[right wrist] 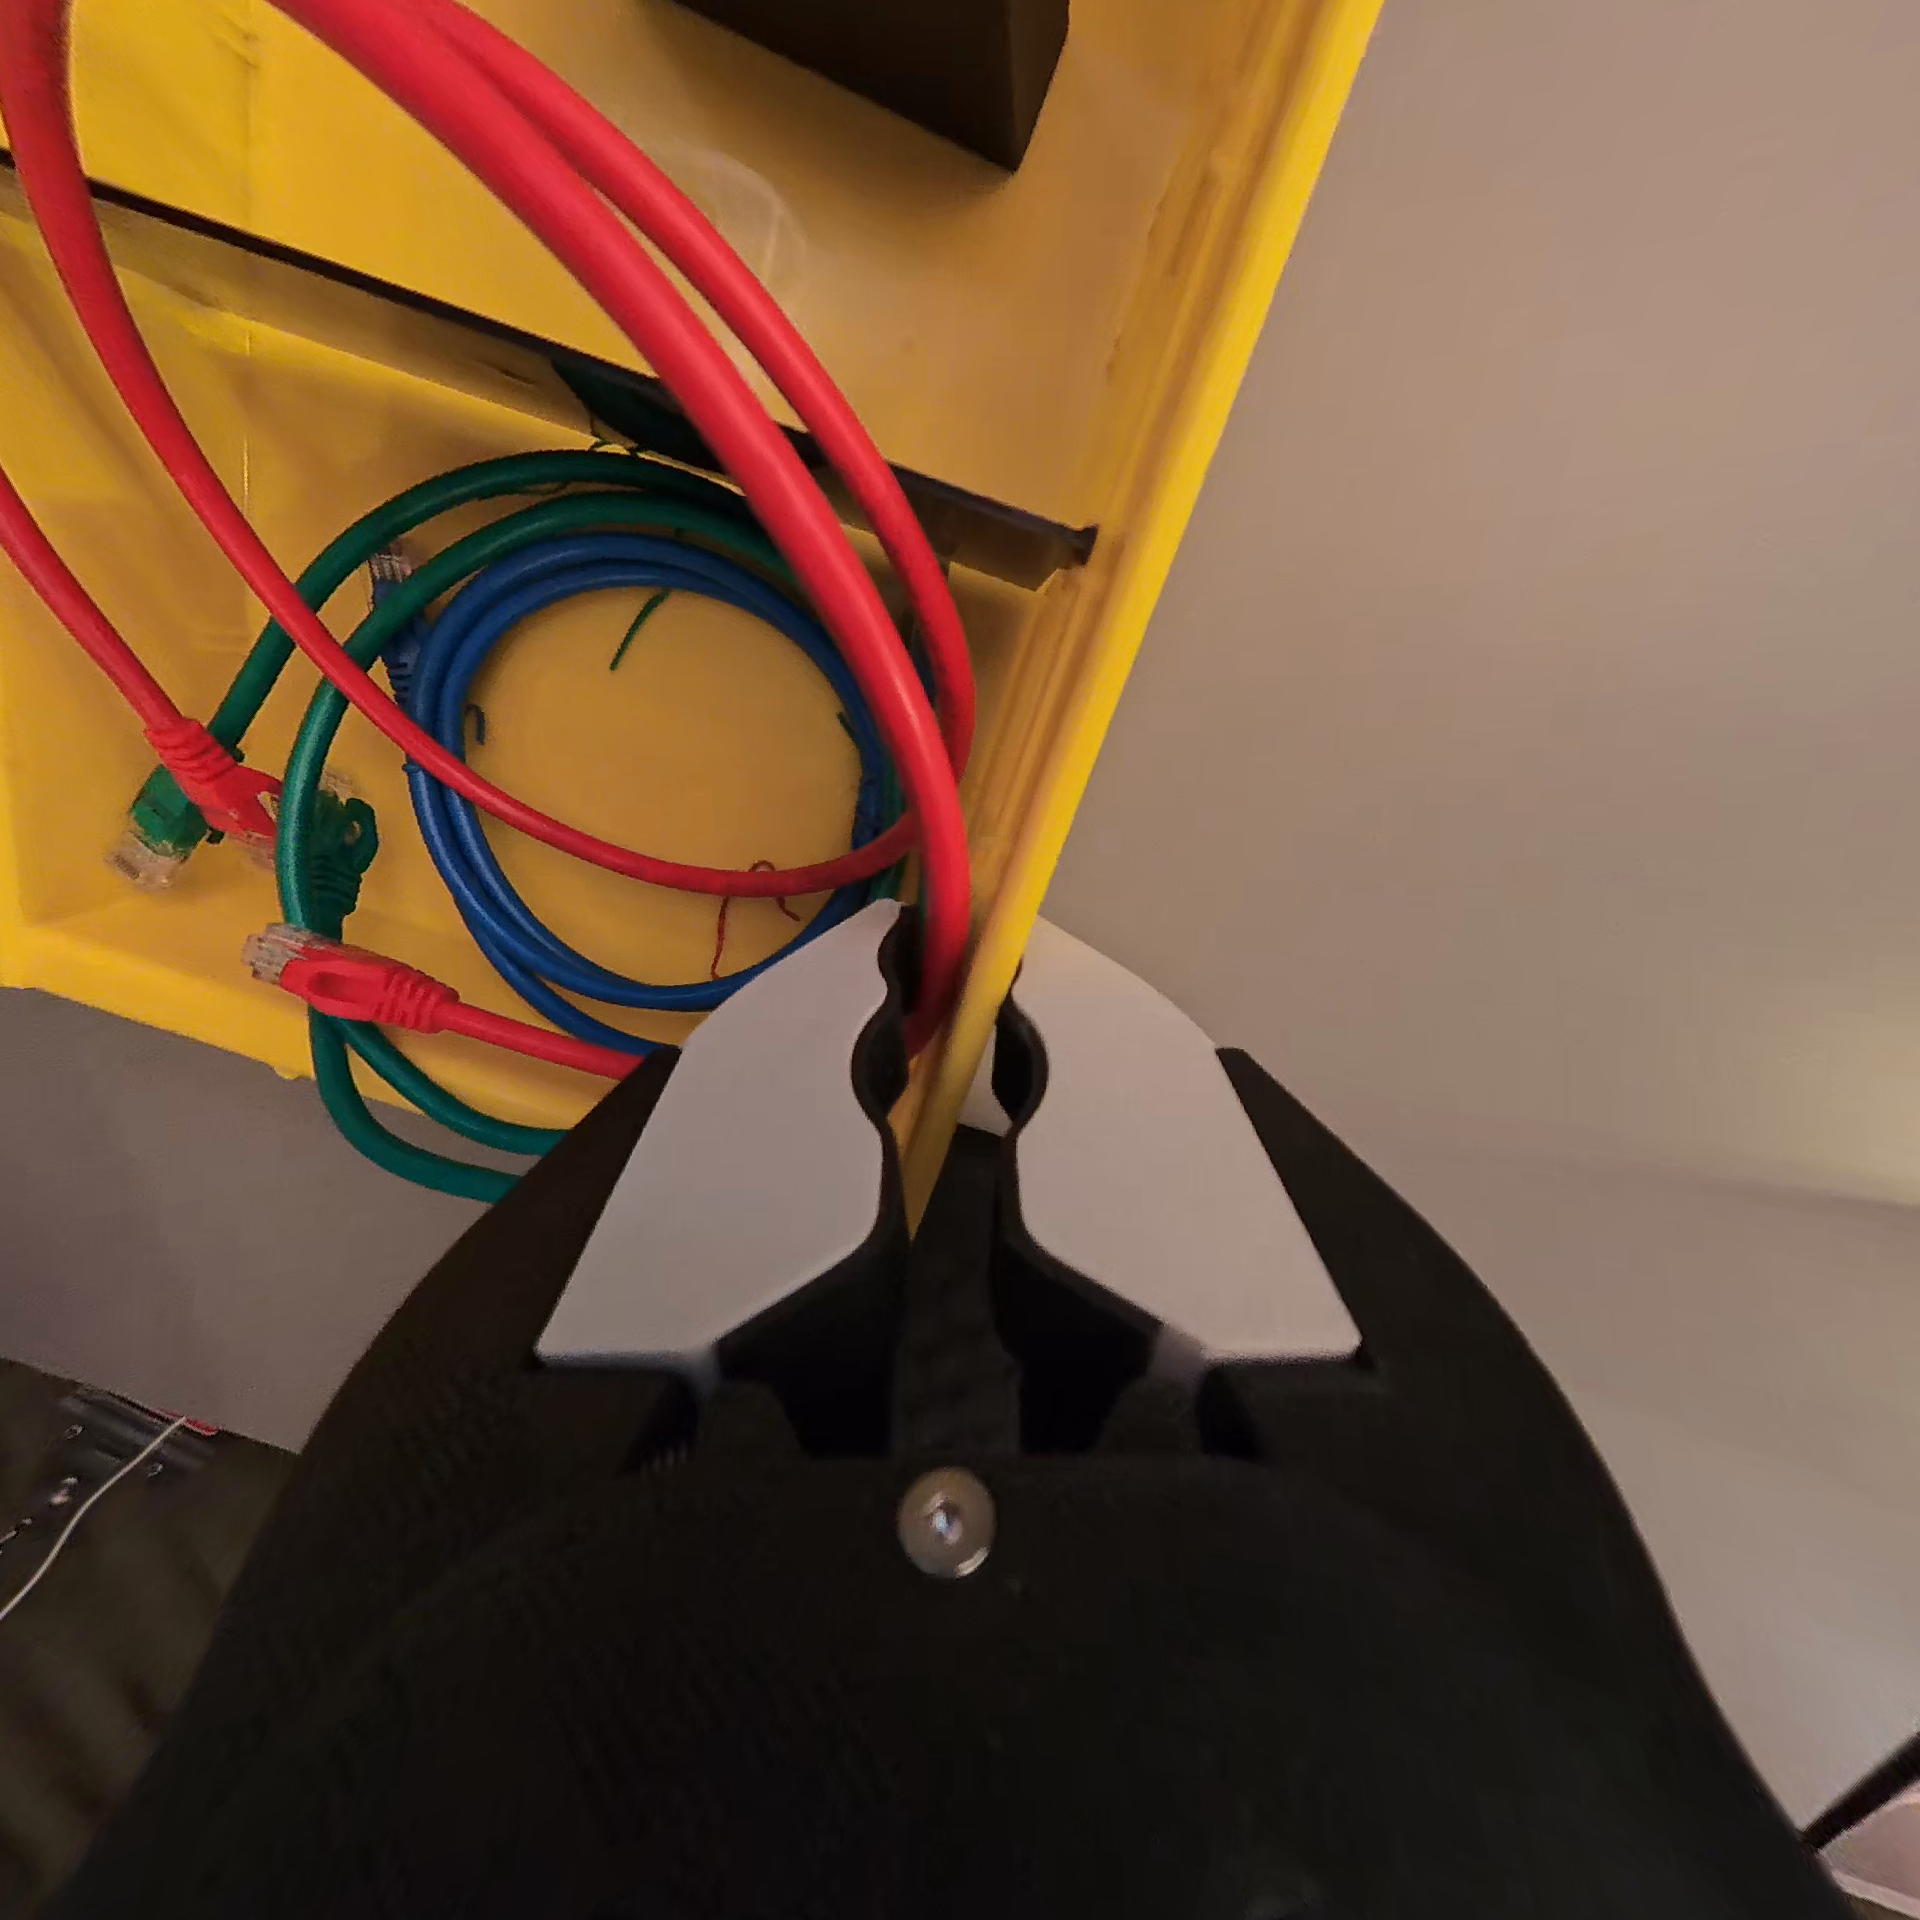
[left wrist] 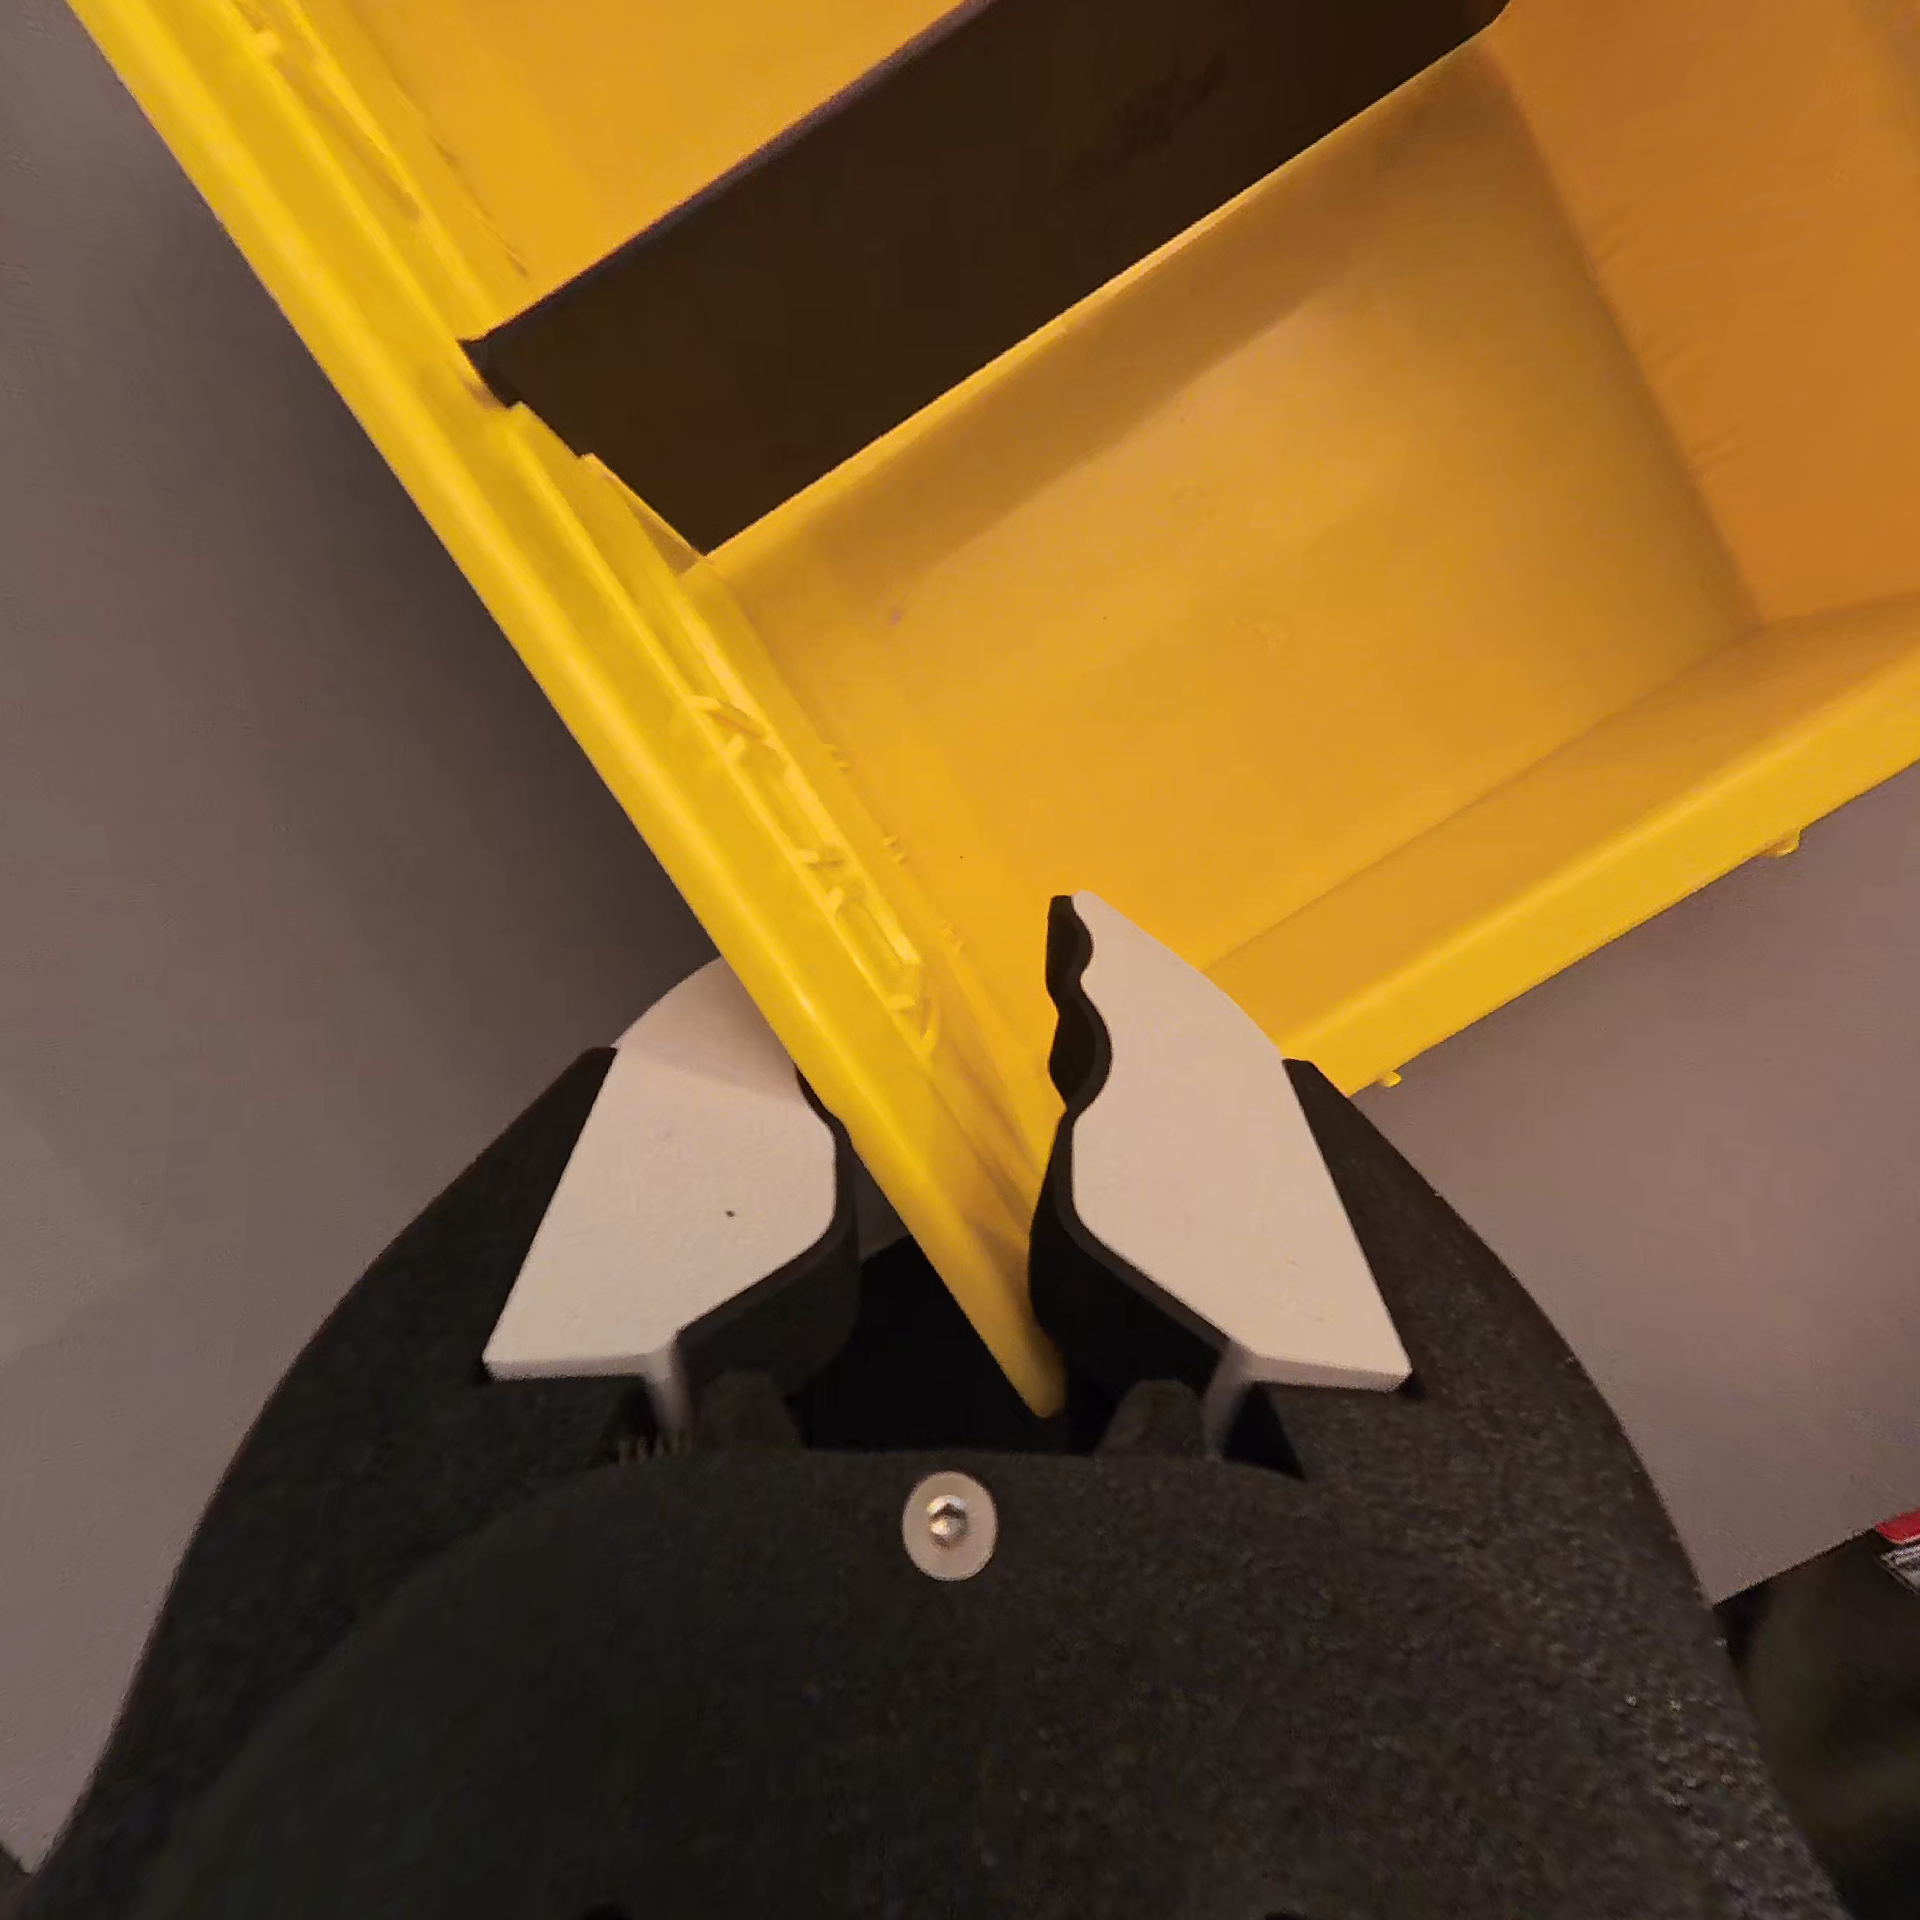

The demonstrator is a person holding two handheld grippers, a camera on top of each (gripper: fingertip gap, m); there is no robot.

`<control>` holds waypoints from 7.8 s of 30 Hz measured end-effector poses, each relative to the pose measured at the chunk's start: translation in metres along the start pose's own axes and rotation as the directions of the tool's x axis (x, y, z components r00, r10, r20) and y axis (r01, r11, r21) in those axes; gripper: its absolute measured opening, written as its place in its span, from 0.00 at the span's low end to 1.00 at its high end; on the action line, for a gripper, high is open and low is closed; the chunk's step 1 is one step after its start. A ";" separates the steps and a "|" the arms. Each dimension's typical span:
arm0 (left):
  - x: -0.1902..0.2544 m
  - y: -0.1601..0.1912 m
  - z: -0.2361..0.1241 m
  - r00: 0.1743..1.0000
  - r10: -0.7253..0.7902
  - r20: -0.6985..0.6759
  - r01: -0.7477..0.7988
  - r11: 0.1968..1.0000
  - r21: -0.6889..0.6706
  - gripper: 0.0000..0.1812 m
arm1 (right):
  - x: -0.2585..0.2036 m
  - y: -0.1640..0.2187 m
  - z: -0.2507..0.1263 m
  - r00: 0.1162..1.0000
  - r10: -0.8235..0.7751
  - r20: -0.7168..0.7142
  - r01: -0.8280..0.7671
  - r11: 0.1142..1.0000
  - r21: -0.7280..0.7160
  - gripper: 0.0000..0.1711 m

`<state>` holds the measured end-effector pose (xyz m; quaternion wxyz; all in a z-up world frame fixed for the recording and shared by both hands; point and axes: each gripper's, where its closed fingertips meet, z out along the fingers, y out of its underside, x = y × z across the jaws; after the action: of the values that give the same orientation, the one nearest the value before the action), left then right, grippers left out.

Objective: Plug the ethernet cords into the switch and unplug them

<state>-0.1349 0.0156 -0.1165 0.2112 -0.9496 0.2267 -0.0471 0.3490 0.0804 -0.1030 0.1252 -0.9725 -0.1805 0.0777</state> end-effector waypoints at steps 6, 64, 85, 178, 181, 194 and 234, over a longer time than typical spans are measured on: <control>0.018 -0.005 0.003 1.000 0.027 -0.006 -0.027 1.000 0.013 0.21 | -0.033 -0.010 0.007 1.000 0.011 0.013 -0.010 1.000 -0.016 0.07; 0.022 0.023 -0.194 0.979 -0.118 0.167 -0.028 0.733 0.680 0.28 | -0.305 -0.094 0.054 0.992 0.019 0.124 0.013 0.967 -0.254 0.04; 0.184 -0.155 -0.057 0.840 -0.016 -0.542 0.207 0.933 0.293 0.22 | 0.100 0.006 -0.215 0.940 0.311 -0.140 -0.303 0.950 0.079 0.05; -0.180 0.030 -0.076 0.799 -0.593 -0.096 0.600 0.778 0.188 0.08 | 0.143 0.008 -0.028 0.971 0.221 -0.086 -0.204 0.964 0.171 0.24; -0.202 0.026 -0.121 0.856 -0.514 0.057 0.483 0.834 0.266 0.15 | 0.151 -0.010 -0.094 0.971 0.193 -0.140 -0.133 0.926 0.353 0.27; -0.054 -0.238 -0.431 0.962 -0.185 0.199 0.000 0.733 0.680 0.56 | -0.021 -0.133 -0.513 0.947 0.146 -0.285 0.229 0.313 0.922 0.42; 0.077 -0.103 0.077 0.882 -0.393 0.259 0.282 0.882 0.377 0.80 | -0.156 -0.075 0.089 0.958 0.231 -0.172 -0.133 0.883 0.450 0.76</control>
<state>-0.0095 0.0935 -0.1428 0.3895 -0.9202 0.0061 0.0381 0.1622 0.1095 -0.1511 0.3499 -0.9352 -0.0510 0.0192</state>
